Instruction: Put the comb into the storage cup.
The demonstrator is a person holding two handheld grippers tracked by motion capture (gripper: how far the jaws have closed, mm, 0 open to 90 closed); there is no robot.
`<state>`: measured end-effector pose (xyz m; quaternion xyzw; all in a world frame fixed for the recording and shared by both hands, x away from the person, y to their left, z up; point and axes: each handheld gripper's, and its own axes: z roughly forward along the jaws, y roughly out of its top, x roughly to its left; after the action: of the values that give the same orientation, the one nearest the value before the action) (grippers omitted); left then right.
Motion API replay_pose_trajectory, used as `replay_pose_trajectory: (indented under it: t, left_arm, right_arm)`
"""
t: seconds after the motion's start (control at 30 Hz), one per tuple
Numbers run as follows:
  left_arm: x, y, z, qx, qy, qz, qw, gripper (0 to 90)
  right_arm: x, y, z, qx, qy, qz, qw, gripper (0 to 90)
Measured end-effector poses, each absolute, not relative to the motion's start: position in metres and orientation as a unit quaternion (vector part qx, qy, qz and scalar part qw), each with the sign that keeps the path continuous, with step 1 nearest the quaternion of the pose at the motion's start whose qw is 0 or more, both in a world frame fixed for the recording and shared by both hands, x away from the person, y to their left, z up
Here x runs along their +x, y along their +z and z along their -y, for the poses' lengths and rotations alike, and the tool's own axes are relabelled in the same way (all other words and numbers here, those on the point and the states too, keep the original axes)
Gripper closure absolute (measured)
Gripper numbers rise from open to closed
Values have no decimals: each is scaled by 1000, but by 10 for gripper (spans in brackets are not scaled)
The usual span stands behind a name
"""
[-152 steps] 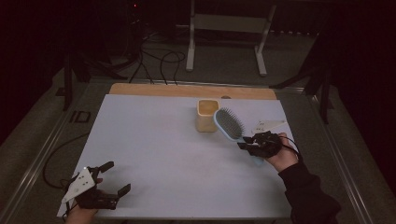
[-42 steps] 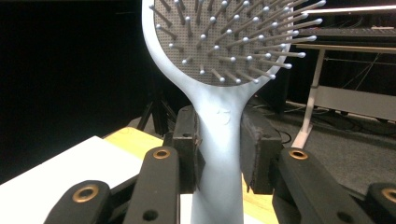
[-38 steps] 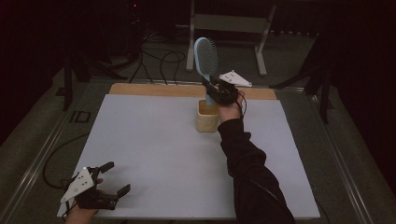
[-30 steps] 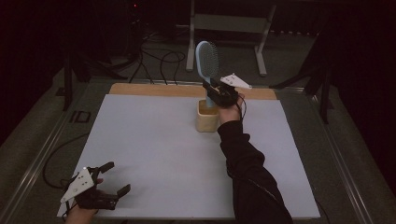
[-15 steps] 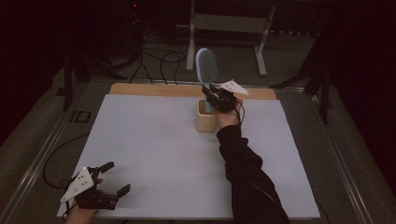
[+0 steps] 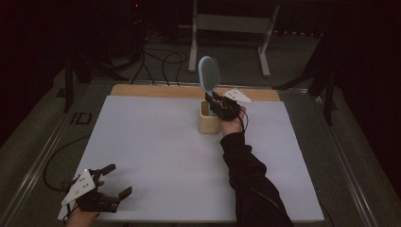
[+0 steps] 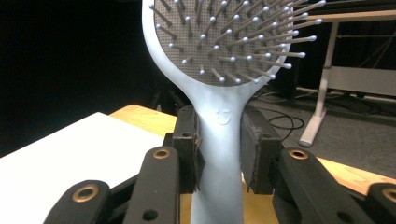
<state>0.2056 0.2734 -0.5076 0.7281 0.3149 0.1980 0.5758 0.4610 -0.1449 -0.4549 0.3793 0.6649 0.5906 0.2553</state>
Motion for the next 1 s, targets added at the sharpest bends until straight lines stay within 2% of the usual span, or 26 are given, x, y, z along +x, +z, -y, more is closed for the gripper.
replay_pose_trajectory:
  t: [0.37,0.43,0.6,0.63,0.67,0.7,0.77,1.0]
  left_arm:
    - [206,-508,-273,728,199,-315,576,0]
    - [206,-508,-273,728,198,-314,576,0]
    - [205,-507,-275,726,199,-316,577,0]
    - [205,-507,-275,726,199,-316,577,0]
    - [205,-506,-275,726,202,-314,578,0]
    - [205,-506,-275,725,203,-313,579,0]
    - [206,-507,-276,723,199,-317,580,0]
    - [207,-508,-277,722,198,-319,581,0]
  right_arm:
    - [455,-462,143,354,578,-679,282,695]
    - [456,-462,144,355,582,-679,272,683]
    - [453,-461,143,351,578,-690,257,353]
    - [453,-461,143,351,578,-690,257,353]
    - [453,-462,142,350,574,-695,255,299]
    - [451,-460,141,345,568,-702,255,170]
    - [451,-457,141,343,569,-707,244,89]
    - [451,-453,142,341,536,-730,252,75]
